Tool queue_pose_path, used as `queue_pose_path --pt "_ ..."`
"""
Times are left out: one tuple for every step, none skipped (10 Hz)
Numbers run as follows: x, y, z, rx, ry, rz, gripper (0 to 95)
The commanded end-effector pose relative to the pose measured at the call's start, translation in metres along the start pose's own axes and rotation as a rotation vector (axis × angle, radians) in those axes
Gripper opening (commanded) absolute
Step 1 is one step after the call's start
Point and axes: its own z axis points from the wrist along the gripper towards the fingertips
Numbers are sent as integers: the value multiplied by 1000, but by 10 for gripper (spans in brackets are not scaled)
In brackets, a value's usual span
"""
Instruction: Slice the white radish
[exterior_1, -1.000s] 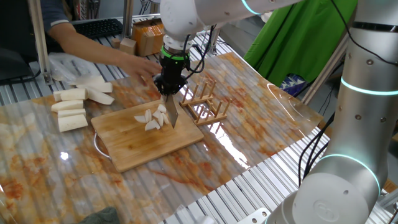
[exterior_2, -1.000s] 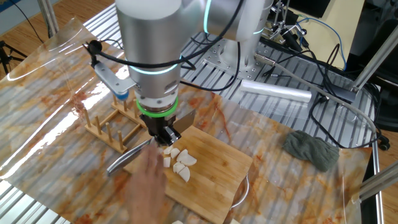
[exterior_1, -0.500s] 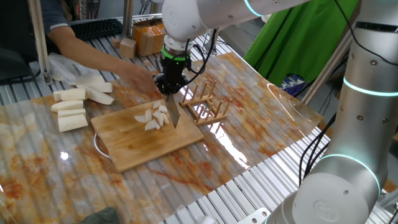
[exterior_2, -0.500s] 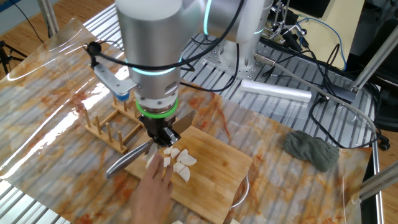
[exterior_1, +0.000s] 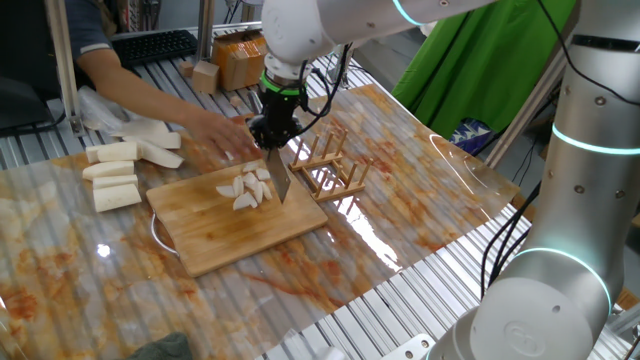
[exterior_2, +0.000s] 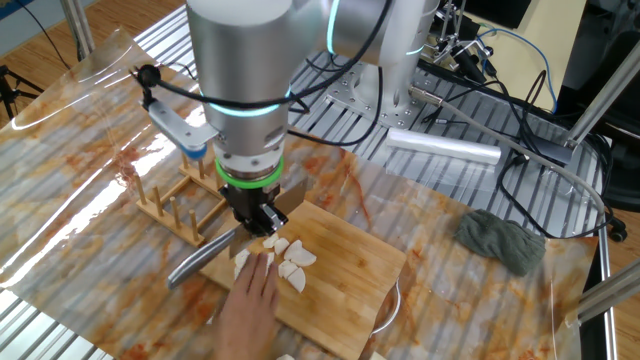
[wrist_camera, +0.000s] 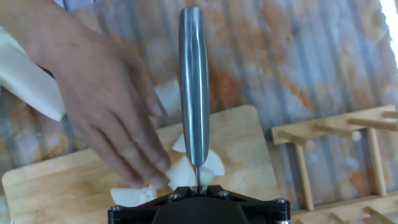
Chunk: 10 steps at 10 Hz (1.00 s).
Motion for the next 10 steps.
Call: queue_pose_path --pt "1 5 0 -20 2 -108 0" --pt "3 21 -3 -5 -6 -63 0" --pt "7 27 -7 44 -10 -158 0" --pt "8 35 -8 130 -37 -233 0" --pt "7 38 -9 115 -32 -230 0" --pt "5 39 -10 105 -25 -234 0" --pt "1 40 -8 82 -23 -222 0" --pt "-3 40 -9 81 -22 -230 0" --pt "-12 41 -12 56 -2 -232 0" --pt "-16 41 -12 54 10 -235 0"
